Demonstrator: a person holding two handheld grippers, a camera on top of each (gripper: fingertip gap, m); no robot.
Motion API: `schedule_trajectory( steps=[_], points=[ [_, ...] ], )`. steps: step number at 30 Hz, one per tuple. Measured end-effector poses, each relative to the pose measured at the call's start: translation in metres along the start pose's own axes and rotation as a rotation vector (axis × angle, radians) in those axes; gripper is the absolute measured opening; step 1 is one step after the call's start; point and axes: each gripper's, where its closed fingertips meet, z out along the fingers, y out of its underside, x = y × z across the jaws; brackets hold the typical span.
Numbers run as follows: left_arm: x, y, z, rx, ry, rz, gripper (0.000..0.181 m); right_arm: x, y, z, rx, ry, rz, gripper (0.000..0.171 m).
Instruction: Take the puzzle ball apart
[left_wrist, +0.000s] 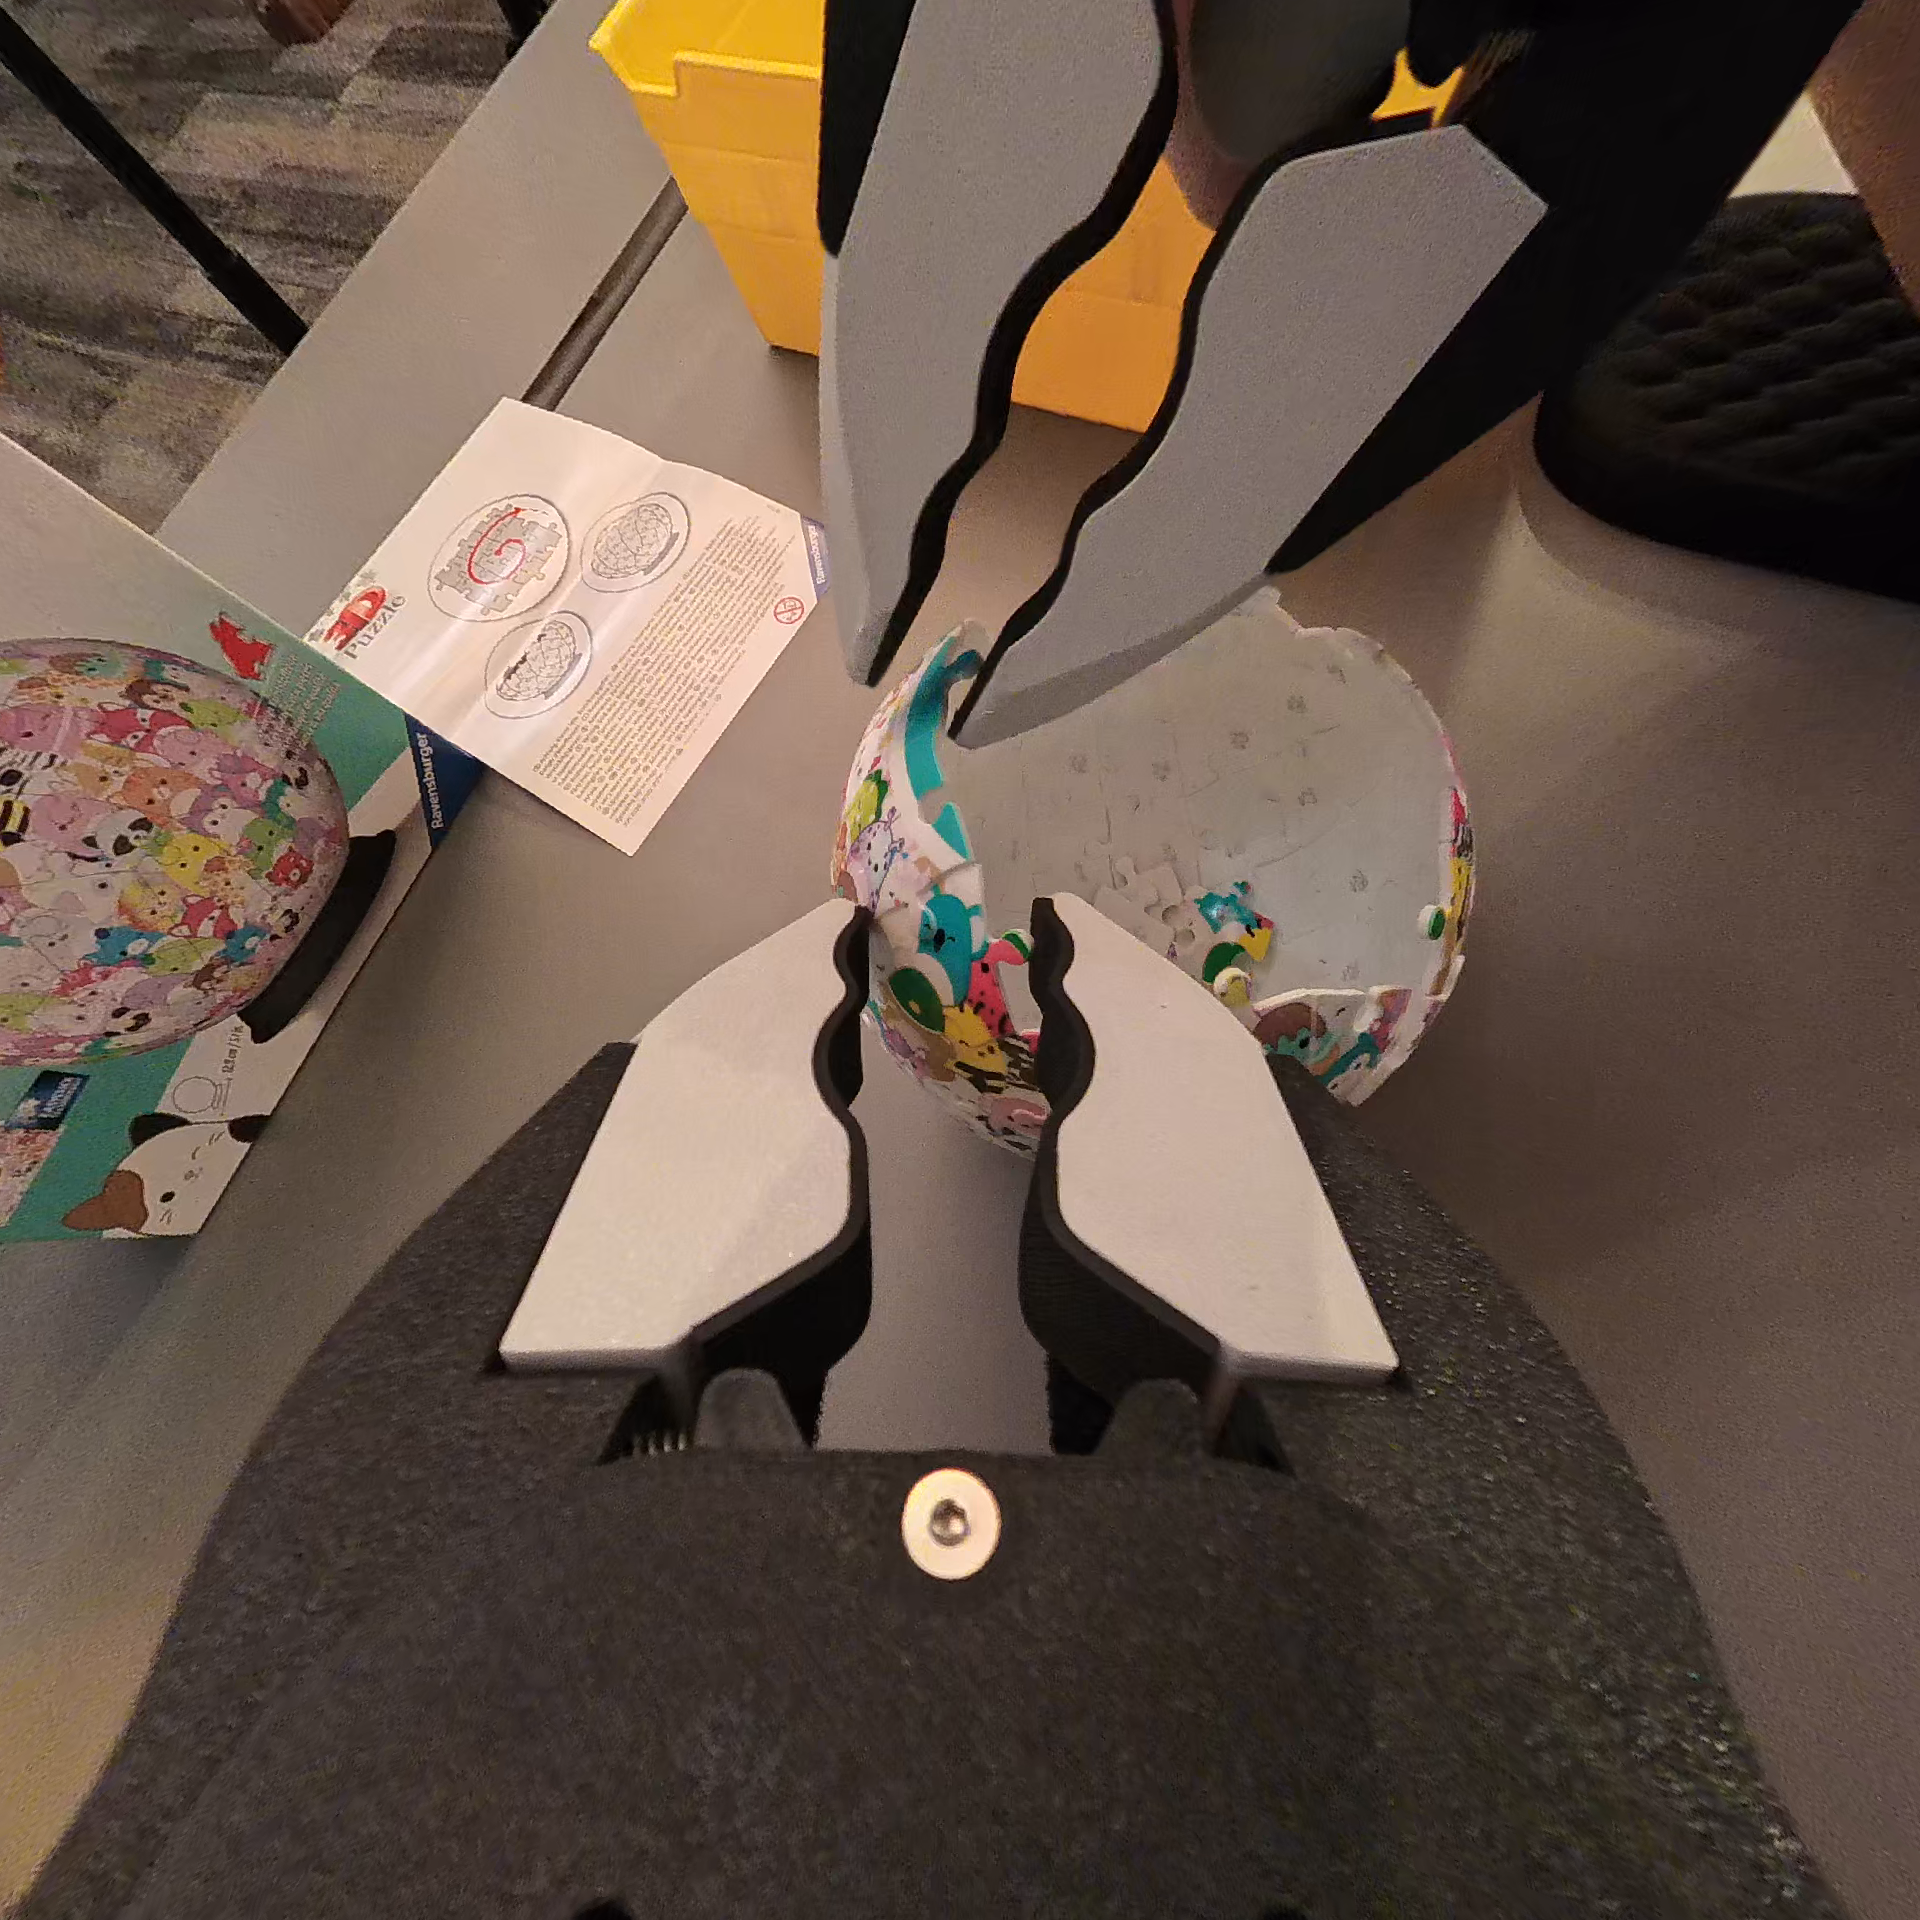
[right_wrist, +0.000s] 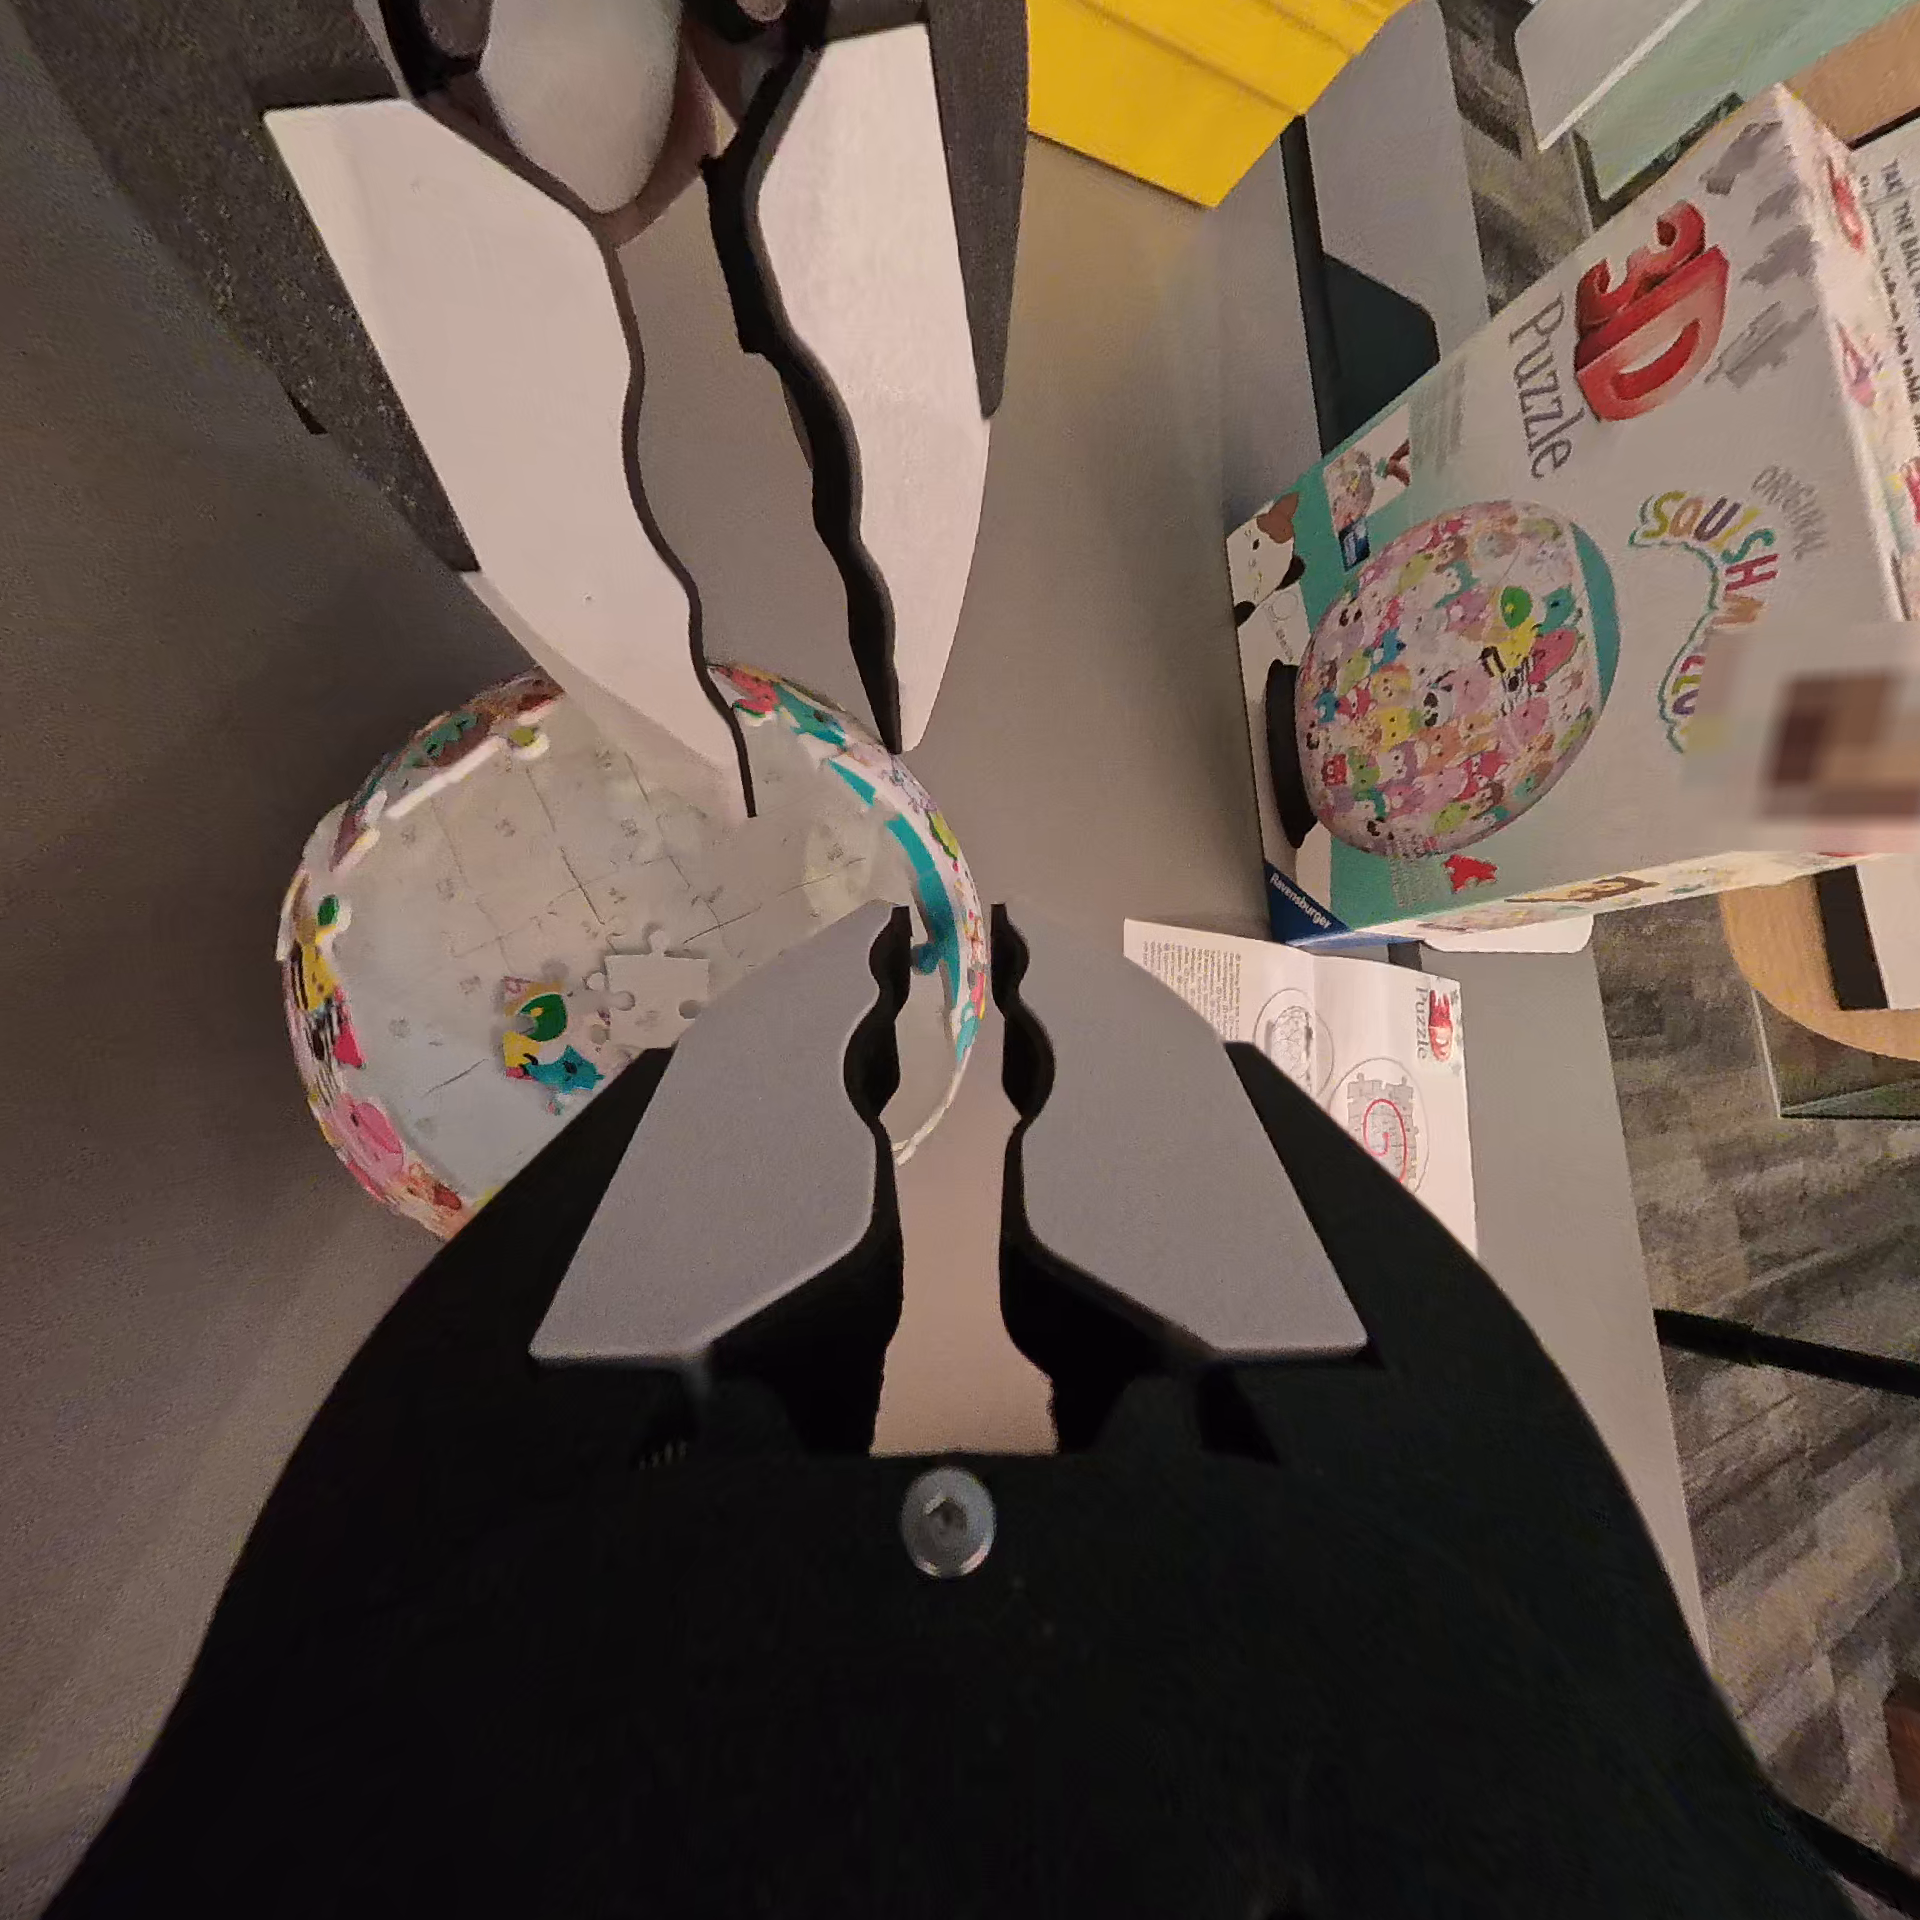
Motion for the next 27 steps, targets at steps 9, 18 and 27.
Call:
schedule_trajectory(
  steps=[9,18,27],
  points=[
    [0.000,-0.011,-0.004,0.074,-0.020,0.007,0.022,-0.001,-0.006,0.006,0.076,0.049,-0.141,0.006],
    [-0.001,-0.012,-0.001,-0.010,-0.081,0.116,0.037,-0.001,0.004,0.007,0.046,0.057,-0.180,0.012],
    [-0.006,-0.011,-0.004,-0.014,-0.166,0.090,0.027,-0.010,-0.011,0.005,0.136,0.063,-0.263,0.014]
  ],
)
